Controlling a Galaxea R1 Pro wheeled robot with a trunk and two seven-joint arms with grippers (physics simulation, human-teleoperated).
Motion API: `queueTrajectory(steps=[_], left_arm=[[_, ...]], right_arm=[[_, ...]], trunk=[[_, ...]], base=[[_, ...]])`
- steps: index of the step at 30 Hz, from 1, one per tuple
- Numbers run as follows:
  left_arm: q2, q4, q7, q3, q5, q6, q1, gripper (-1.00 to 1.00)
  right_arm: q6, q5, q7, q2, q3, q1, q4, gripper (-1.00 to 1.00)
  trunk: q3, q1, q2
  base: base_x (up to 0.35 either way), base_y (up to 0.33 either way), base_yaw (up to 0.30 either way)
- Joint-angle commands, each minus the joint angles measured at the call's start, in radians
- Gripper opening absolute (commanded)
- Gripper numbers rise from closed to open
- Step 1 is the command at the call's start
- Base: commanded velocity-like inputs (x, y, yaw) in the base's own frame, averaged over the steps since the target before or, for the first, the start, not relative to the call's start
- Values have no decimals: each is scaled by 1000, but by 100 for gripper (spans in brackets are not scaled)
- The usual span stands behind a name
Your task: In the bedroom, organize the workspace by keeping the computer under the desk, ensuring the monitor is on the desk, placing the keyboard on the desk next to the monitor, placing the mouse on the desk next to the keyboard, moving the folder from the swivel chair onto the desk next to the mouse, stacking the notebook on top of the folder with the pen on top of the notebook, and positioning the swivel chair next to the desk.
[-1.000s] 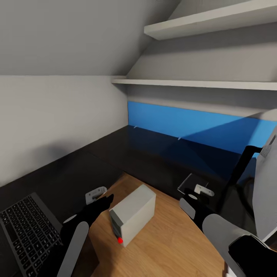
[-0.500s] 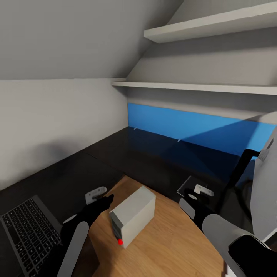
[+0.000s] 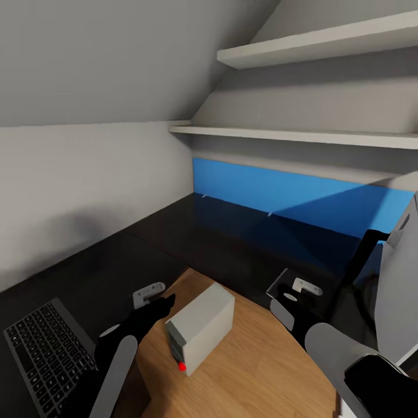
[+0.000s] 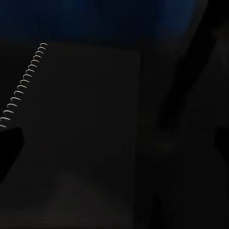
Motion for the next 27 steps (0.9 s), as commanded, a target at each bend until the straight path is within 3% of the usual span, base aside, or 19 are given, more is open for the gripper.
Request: queueTrajectory(steps=[1,13,27], left_arm=[[0,-1,10,-2,10,2,-1,100],[4,-1,10,-8,12,2,-1,100],[4,-1,10,-8,10,2,-1,100]], right_arm=[[-6,-11,-4,-1,8,-1,-1,100],[-5,-11,-4,-1,6,-1,-68,100],[-5,-11,-6,-1,5,-1,-72,100]], trunk=[[-1,0,-1],[-1,0,-1],[-1,0,-1]], base=[[0,0,0],[0,0,0],[9,0,0]])
